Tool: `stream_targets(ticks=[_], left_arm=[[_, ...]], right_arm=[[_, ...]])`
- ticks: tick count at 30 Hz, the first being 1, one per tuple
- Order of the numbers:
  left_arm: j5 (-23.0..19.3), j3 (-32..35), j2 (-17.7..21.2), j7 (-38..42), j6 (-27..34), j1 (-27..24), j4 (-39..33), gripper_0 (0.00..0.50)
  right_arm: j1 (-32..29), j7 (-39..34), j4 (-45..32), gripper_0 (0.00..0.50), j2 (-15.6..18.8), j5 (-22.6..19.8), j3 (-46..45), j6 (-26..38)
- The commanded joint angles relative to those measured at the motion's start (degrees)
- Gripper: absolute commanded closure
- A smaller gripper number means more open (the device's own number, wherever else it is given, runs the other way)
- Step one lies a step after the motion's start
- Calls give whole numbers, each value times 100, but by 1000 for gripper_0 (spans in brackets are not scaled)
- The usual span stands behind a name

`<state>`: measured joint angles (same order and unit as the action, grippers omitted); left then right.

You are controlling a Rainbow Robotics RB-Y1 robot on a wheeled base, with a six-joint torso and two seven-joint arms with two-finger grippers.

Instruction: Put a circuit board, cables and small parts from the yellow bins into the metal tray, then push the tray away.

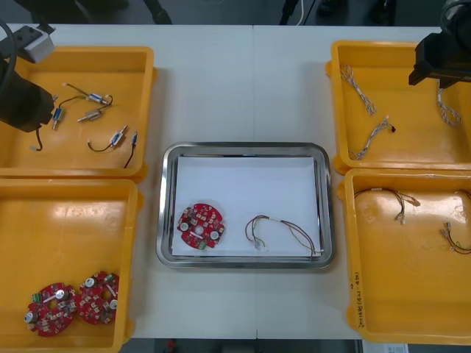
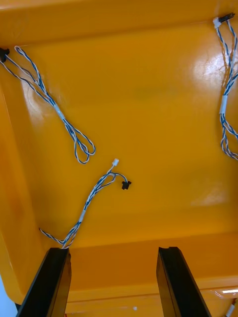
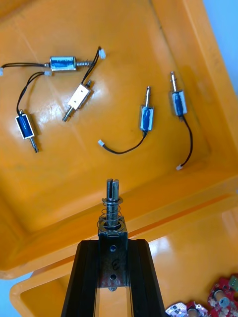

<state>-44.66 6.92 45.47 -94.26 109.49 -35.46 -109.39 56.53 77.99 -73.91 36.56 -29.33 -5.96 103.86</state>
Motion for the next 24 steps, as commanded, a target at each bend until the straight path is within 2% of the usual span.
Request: stream_targets(ticks=[1,13,20,24], left_arm=[[10,151,-188,1569,51,101,-504,500],[-69,-657,-363,2870,51,22,-1119,500],[-96,-1360,-574,3511,51,-233,-1190,500],[-69,-1765,-680,3828,51,-373,-1198,500]], right_arm=[[280,-434,192,0,-193,147,-186,-252],[280,-1330,974,0,-404,472,-186,-709],[280,-2156,1308,0,-527,577,-186,-946],[280,-2315,1432,0,-580,630,-177,-1192]])
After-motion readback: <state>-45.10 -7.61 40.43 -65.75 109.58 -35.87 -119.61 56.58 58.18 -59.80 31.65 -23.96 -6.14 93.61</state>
